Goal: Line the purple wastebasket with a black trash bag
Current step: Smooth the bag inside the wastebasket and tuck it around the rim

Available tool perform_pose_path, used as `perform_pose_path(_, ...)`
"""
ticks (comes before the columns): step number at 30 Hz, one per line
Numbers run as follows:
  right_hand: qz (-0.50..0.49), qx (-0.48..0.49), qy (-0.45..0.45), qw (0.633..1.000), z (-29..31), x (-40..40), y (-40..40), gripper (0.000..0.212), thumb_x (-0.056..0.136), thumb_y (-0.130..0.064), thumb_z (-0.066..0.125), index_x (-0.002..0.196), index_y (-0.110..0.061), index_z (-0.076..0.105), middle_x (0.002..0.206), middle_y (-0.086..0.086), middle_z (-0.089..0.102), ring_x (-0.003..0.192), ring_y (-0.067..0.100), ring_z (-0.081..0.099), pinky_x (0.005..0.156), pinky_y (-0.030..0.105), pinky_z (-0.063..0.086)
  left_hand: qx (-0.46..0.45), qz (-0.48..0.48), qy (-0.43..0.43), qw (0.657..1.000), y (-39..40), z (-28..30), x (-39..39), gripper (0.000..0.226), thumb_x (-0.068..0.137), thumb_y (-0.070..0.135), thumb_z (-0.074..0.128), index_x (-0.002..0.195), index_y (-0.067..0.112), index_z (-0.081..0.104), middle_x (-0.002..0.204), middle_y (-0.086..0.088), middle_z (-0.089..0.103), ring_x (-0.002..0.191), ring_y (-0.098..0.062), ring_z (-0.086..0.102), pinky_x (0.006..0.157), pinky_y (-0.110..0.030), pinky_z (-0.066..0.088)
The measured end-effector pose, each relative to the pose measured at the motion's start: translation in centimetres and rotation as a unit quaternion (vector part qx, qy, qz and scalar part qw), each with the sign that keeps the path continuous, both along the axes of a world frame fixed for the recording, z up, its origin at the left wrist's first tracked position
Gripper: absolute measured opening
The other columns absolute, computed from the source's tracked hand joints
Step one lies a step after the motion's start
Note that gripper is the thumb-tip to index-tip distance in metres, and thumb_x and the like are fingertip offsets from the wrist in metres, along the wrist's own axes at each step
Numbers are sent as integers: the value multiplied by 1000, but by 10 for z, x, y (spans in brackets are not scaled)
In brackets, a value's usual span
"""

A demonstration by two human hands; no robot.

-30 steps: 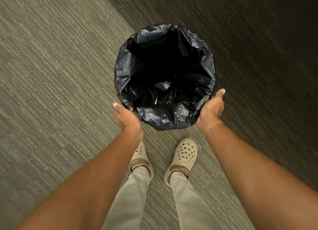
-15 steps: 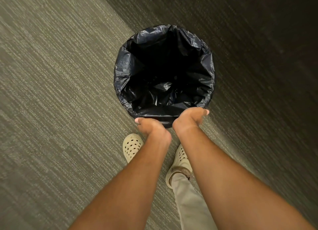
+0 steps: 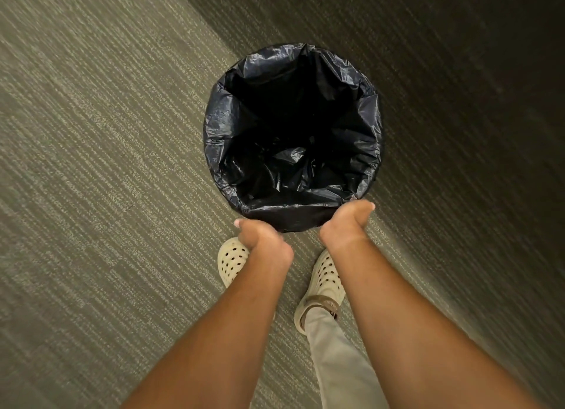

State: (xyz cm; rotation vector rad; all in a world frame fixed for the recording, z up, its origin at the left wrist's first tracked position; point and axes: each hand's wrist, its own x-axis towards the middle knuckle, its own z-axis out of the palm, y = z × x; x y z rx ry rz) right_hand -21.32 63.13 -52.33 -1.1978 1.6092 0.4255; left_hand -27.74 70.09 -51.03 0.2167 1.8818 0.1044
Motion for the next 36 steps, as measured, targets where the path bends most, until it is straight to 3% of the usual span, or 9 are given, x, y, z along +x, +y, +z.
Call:
perform_pose_path(2, 42, -50, 8, 998, 7, -5, -1, 65, 98, -48, 27, 145, -4, 33, 154, 16, 32, 139, 36, 33, 115, 46, 24, 25, -25, 28, 999, -5, 10, -6, 60, 101, 48, 28, 150, 14, 31, 154, -12, 35, 136, -30, 41, 109, -42, 34)
perform_pose_path(7, 63, -34, 38, 997, 22, -19, 14, 61, 97, -49, 31, 141, -8, 39, 149, 17, 39, 133, 37, 41, 96, 42, 39, 28, -11, -43, 999, -16, 23, -3, 51, 99, 45, 42, 130, 6, 49, 107, -10, 54, 82, -15, 55, 73, -29, 50)
perform_pose_path(10, 82, -18, 33, 996, 20, -15, 21, 55, 101, -41, 28, 142, -6, 38, 148, 18, 41, 129, 37, 45, 81, 37, 41, 7, -18, -49, 999, -12, 15, 5, 51, 99, 47, 41, 130, 7, 51, 118, -12, 57, 95, -23, 60, 78, -34, 54)
perform_pose_path(15, 57, -92, 25, 994, 13, -7, 33, 59, 103, -37, 22, 148, 1, 26, 155, 22, 26, 143, 37, 23, 117, 44, 15, 32, -19, -42, 998, -8, -5, 10, 54, 101, 42, 33, 144, 11, 40, 142, -19, 49, 121, -36, 55, 100, -48, 49)
perform_pose_path(20, 100, -42, -59, 992, 5, -25, 23, 60, 102, -47, 18, 150, -11, 24, 154, 17, 33, 138, 34, 34, 114, 42, 25, 52, -5, -111, 992, -9, -8, -3, 49, 105, 37, 27, 146, 13, 38, 140, -15, 51, 115, -25, 58, 95, -36, 48)
perform_pose_path(23, 136, 22, -92, 986, 1, -32, 6, 57, 99, -55, 25, 145, -21, 31, 148, 12, 42, 131, 31, 45, 110, 51, 36, 106, -95, -91, 986, -5, 1, -8, 39, 106, 27, 27, 139, 10, 37, 133, -16, 52, 97, -18, 60, 88, -35, 50)
perform_pose_path(25, 172, 53, -109, 978, 1, -34, -2, 54, 94, -57, 39, 138, -24, 35, 143, 9, 47, 125, 30, 51, 105, 54, 41, 168, -179, -59, 968, 2, 7, -7, 37, 105, 28, 33, 139, 15, 33, 138, -15, 47, 110, -24, 58, 99, -42, 48)
perform_pose_path(30, 238, 66, -104, 963, 2, -32, -8, 55, 89, -7, 62, 138, -20, 38, 128, 13, 60, 105, 27, 65, 87, 52, 55, 224, -367, -30, 902, 23, 7, -8, 50, 97, 9, 51, 143, 14, 31, 132, -11, 53, 116, -28, 57, 101, -39, 46)
perform_pose_path(36, 191, 96, -131, 968, 5, -18, -17, 65, 88, 5, 61, 144, -15, 34, 122, 19, 63, 96, 26, 69, 83, 50, 57, 239, -414, -19, 878, 22, 15, 3, 52, 94, 5, 55, 140, 9, 31, 132, -19, 54, 112, -33, 57, 94, -35, 46)
